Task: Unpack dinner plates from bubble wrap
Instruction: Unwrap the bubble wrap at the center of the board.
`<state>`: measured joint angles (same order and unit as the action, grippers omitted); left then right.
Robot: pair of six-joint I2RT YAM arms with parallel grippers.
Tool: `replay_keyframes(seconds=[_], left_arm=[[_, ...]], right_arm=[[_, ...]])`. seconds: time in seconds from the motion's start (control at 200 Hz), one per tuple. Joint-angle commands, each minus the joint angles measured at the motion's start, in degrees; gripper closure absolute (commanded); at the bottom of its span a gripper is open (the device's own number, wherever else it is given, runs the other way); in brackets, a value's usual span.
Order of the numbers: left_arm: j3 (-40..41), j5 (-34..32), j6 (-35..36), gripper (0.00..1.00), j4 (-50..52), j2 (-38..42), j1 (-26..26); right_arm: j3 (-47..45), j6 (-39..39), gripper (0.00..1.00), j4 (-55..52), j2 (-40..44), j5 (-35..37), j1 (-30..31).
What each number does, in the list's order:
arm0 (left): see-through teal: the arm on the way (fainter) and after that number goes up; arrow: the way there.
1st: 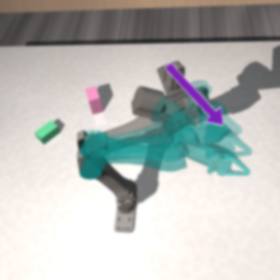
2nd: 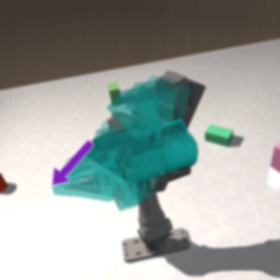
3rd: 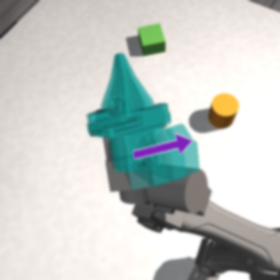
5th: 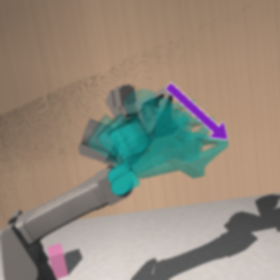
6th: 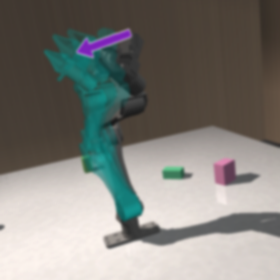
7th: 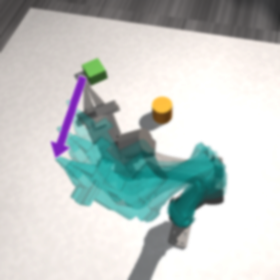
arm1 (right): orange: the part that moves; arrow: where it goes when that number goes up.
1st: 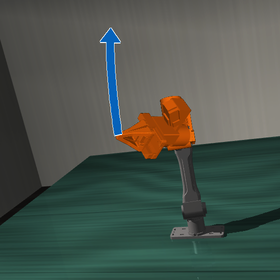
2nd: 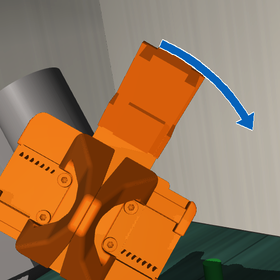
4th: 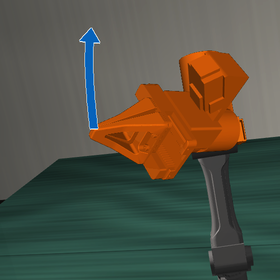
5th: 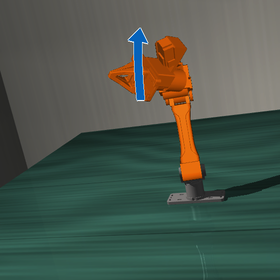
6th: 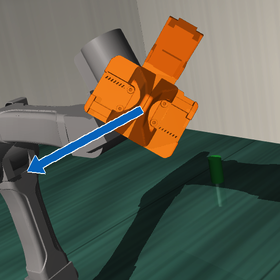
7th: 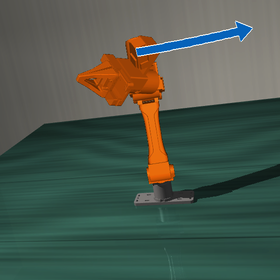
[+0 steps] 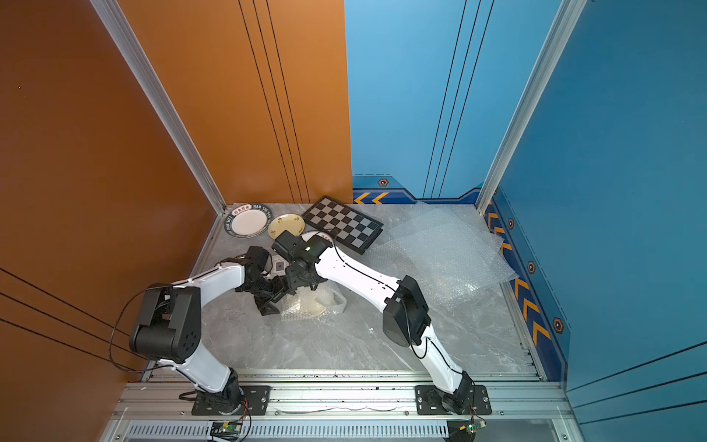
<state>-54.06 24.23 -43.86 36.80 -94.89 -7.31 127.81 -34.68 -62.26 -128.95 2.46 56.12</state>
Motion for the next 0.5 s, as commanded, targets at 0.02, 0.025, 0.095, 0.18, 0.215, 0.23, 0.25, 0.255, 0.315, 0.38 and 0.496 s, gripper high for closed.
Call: replay_keyframes(seconds=[0.02,0.025,0.095,0.18,0.215,0.23,0.25,0.255,0.315,0.38,0.496], left_arm=[[0.9,-1.3,-0.9,0.17,-0.2,0.5,-1.5],[0.9,-1.3,-1.0,0.17,-0.2,0.6,-1.6],[1.0,-1.4,-1.2,0.17,-0.2,0.8,-2.0],[1.3,-1.5,-1.4,0.17,-0.1,1.1,-2.2],[1.3,-1.5,-1.4,0.17,-0.2,1.3,-2.3],[1.4,-1.5,-1.5,0.17,-0.1,1.3,-2.3],[1.4,-1.5,-1.4,0.17,-0.2,1.4,-2.3],[1.5,-1.5,-1.5,0.17,-0.2,1.4,-2.3],[1.4,-1.5,-1.7,0.17,-0.1,1.5,-2.6],[1.5,-1.2,-1.9,0.17,-0.4,1.6,-2.8],[1.3,-0.9,-2.7,0.17,-1.1,1.5,-3.4]], right_arm=[[4.4,-3.3,0.33,-4.4,-3.5,0.8,-0.7],[4.5,-3.4,0.33,-4.5,-3.7,0.8,-0.7],[5.6,-4.2,0.34,-5.4,-5.1,0.6,-1.0],[5.6,-5.1,0.34,-5.8,-5.8,1.0,-1.5],[5.7,-5.2,0.34,-5.9,-5.9,1.1,-1.7],[5.7,-5.2,0.34,-5.9,-6.0,1.1,-1.7],[5.7,-5.4,0.34,-5.9,-6.1,1.2,-1.8],[5.7,-5.4,0.34,-5.9,-6.2,1.3,-1.8],[5.9,-5.6,0.34,-5.9,-6.5,1.4,-2.1],[6.3,-5.5,0.34,-5.9,-6.9,1.5,-2.2],[7.4,-5.2,0.33,-6.0,-7.5,1.6,-2.1]])
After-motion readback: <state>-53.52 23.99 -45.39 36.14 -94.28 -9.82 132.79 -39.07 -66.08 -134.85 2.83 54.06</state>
